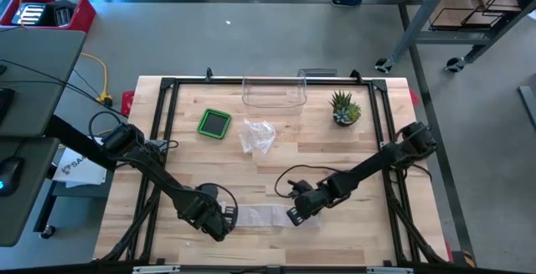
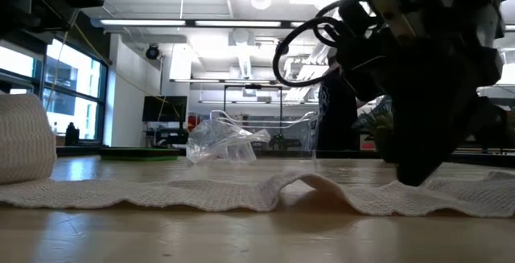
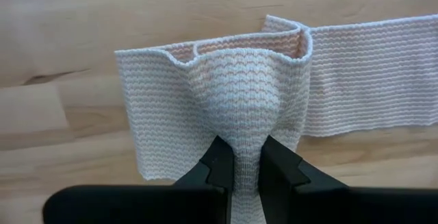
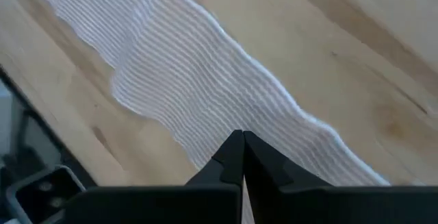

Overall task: Roll bandage
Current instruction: Roll the bandage

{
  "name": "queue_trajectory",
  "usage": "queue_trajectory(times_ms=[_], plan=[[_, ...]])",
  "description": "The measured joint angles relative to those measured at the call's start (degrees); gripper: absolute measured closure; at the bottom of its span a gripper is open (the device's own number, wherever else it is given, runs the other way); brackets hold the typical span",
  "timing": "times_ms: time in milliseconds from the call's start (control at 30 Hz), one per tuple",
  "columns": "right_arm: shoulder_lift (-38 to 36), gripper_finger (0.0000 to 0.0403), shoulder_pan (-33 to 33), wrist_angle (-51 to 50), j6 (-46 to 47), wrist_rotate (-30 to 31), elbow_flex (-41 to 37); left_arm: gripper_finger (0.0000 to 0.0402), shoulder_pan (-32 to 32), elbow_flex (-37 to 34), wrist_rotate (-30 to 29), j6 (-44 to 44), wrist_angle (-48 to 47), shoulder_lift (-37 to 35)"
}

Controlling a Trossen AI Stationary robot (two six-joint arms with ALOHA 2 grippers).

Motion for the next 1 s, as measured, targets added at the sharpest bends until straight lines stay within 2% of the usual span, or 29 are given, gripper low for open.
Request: queue_trajectory(times_ms=[167, 400, 567, 800, 1000], plan=[[-0.21, 0.0403, 1.80, -6.81, 3.16, 0.57, 0.15, 0.0373, 0.00, 0.00, -1.19, -0.02, -0.51, 0.00], [-0.37, 0.0403, 4.25, -10.60, 6.05, 0.73, 0.25, 0.0373, 0.00, 0.00, -2.23, -0.10, -1.48, 0.00], [-0.44, 0.0403, 6.24, -14.59, 7.31, -1.27, 0.29, 0.0373, -0.43, 0.00, -1.53, -0.85, -3.38, 0.00], [-0.37, 0.0403, 9.04, -16.14, 8.65, -3.40, 0.18, 0.0373, -0.85, -0.01, -0.87, -1.30, -5.48, 0.00], [-0.31, 0.0403, 9.45, -15.83, 8.78, -3.63, 0.13, 0.0373, -0.79, -0.11, -1.71, -1.57, -3.63, 0.00]])
